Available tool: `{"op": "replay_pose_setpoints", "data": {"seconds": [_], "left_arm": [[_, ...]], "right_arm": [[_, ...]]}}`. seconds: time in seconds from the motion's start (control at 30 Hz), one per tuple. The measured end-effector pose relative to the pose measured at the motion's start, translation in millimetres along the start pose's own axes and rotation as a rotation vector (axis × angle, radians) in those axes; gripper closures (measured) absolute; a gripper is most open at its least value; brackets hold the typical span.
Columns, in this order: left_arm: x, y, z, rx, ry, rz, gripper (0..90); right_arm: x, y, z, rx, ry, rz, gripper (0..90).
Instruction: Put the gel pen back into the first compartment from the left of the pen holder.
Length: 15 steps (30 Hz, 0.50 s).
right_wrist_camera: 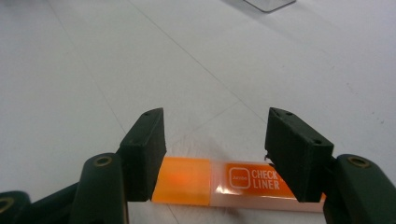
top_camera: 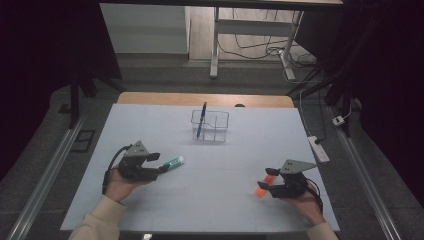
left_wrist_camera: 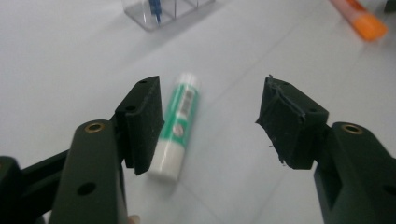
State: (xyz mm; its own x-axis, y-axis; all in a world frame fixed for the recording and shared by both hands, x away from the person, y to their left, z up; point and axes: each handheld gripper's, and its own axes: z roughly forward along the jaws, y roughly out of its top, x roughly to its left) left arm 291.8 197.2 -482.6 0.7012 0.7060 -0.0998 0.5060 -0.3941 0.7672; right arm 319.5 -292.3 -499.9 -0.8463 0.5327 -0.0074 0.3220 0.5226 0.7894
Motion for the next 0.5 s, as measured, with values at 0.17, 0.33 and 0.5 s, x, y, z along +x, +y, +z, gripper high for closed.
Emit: {"op": "replay_pose_setpoints", "data": {"seconds": [0.17, 0.33, 0.5], "left_arm": [[-6.9, -13.7, -9.6, 0.0, 0.017, -0.015, 37.4], [-12.4, -26.9, -18.7, -0.009, 0.019, -0.027, 36.9], [-16.2, -38.3, -23.2, 0.01, 0.024, -0.023, 35.7]], "right_arm": [[-1.7, 0.8, 0.7, 0.014, 0.002, -0.022, 36.0], [-2.4, 1.3, 0.0, 0.019, 0.003, -0.031, 35.6], [-0.1, 1.0, -2.1, 0.024, 0.014, -0.037, 34.4]]}}
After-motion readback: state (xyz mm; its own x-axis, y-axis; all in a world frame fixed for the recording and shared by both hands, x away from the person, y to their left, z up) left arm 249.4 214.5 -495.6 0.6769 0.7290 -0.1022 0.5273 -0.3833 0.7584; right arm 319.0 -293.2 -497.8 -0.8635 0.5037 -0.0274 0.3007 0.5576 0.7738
